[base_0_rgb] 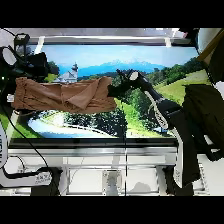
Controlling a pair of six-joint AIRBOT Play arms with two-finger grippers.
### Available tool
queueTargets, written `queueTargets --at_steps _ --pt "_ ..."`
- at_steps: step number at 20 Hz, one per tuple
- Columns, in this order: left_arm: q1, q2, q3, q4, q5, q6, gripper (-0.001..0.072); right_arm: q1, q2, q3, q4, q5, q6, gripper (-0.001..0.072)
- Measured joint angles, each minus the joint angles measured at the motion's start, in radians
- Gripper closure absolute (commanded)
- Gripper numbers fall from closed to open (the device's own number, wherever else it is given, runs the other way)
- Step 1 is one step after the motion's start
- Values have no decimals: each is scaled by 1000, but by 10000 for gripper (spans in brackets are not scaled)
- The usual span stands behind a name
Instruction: Fold the clothes and pants, and hang the long-sleeved shirts on hangers.
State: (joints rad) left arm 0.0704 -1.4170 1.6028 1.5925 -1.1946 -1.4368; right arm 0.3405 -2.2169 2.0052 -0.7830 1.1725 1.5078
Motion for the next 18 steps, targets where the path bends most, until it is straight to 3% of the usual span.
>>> queueTargets --at_steps 4,10,14,18 --pt "-2 36 0 0 -45 0 689 -36 67 32 -52 171 0 697" --pt "-89 211 0 -50 -134 0 688 -157 277 -16 -252 553 -32 697" --pt "-237 266 -1 -99 -151 0 688 -259 431 -162 -318 631 -66 697" --pt "-406 200 -3 -125 -154 0 688 -373 554 -377 -350 649 -99 698"
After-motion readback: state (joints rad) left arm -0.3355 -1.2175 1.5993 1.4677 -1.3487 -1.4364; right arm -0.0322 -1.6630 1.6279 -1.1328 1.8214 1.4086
